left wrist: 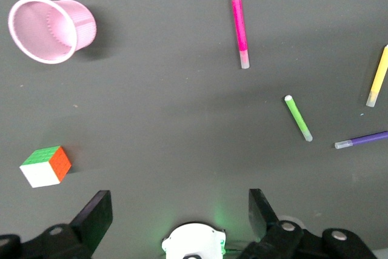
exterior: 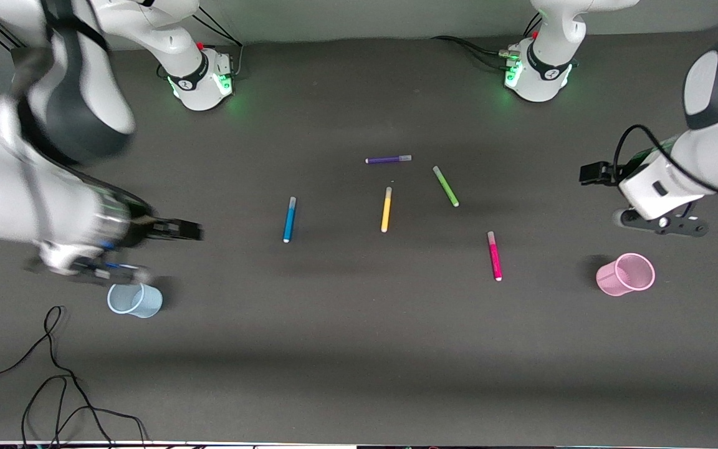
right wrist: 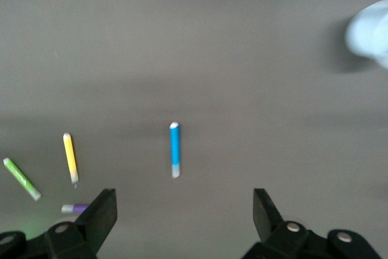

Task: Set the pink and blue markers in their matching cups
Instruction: 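Reach the right gripper to the blue marker while the left gripper reaches the pink marker, then grasp the blue marker with the right gripper while the left gripper grasps the pink marker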

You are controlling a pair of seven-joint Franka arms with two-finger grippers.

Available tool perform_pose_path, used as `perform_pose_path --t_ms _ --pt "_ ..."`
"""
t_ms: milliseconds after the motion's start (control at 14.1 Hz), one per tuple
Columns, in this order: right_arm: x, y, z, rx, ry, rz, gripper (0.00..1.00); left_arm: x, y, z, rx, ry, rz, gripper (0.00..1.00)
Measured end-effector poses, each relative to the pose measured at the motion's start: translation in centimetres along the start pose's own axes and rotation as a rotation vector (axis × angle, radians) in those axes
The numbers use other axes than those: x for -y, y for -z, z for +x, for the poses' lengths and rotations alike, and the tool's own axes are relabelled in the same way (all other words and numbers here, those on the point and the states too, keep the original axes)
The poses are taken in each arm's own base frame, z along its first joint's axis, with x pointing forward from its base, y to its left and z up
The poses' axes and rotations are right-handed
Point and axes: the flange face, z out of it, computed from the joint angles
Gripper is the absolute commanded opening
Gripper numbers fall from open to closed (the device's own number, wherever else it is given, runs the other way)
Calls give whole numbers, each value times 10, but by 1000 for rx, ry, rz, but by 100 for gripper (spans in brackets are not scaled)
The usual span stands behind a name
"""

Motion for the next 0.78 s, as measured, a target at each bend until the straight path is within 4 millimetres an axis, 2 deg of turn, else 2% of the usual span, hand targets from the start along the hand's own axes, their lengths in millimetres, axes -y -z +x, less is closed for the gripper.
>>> perform_pose_path --t_ms 213,355,567,780 --pt "37 -110 25 161 33 -34 99 0 -30 23 -4 -1 -17 100" --pt "50 -172 33 245 52 -57 99 -6 -55 36 -15 3 -30 100" --pt "47 -235 49 323 62 -76 99 -38 -93 49 -22 62 -35 100" --pt "44 -280 57 363 59 -86 96 -73 -129 63 -21 80 -23 100"
